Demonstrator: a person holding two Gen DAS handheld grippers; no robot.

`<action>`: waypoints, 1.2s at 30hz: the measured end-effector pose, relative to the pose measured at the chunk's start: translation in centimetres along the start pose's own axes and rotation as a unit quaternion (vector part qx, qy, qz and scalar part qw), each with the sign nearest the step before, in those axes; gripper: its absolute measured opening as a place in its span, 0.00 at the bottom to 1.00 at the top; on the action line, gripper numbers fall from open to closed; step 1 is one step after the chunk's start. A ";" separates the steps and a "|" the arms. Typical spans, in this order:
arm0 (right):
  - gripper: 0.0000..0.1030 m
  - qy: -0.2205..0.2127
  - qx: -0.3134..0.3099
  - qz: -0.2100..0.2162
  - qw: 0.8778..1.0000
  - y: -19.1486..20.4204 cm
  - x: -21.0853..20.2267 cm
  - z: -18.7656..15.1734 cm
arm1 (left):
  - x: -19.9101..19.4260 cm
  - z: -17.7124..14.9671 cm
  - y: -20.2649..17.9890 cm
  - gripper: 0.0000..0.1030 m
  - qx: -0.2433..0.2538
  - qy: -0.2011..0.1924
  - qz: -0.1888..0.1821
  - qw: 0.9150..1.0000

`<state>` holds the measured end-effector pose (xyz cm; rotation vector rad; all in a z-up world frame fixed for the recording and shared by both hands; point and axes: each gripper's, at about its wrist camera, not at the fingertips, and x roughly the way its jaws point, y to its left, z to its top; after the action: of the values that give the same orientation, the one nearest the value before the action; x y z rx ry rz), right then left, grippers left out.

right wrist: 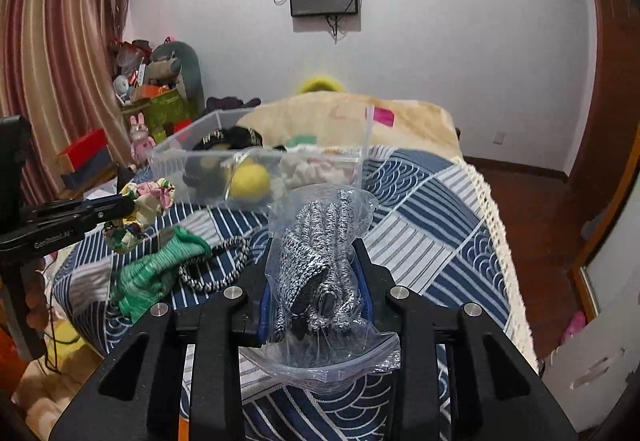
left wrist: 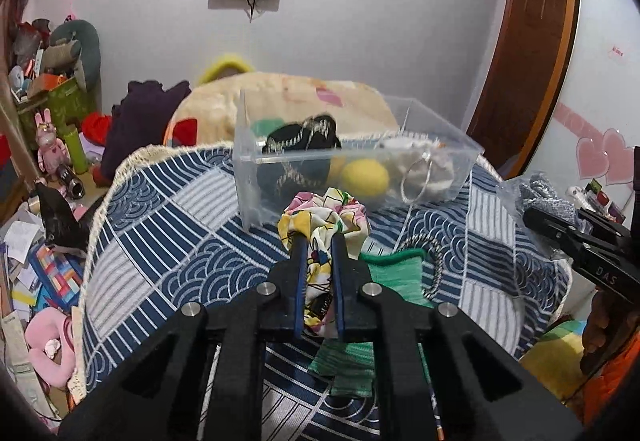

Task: Organize soft objects
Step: 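Carry the scrunchie into the box with the left tool while the right tool drops the glove bag in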

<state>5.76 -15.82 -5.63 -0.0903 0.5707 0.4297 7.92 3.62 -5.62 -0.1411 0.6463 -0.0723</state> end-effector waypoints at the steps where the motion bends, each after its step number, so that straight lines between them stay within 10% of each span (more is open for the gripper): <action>1: 0.29 -0.005 0.000 -0.001 1.000 0.0 -0.1 0.2 | -0.4 0.2 0.0 0.10 0.000 -0.005 0.000 1.000; 18: 0.29 -0.081 -0.026 0.012 0.996 1.3 0.2 6.2 | -2.2 5.5 0.0 0.10 -0.007 -0.081 -0.003 0.997; 36: 0.30 -0.056 -0.043 0.011 0.997 2.5 5.7 9.5 | 4.0 10.5 -0.8 0.10 -0.001 -0.072 -0.008 0.997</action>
<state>13.79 -9.53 -0.62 -0.1420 0.4434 0.4780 17.45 3.49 0.44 -0.1529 0.5021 -0.0766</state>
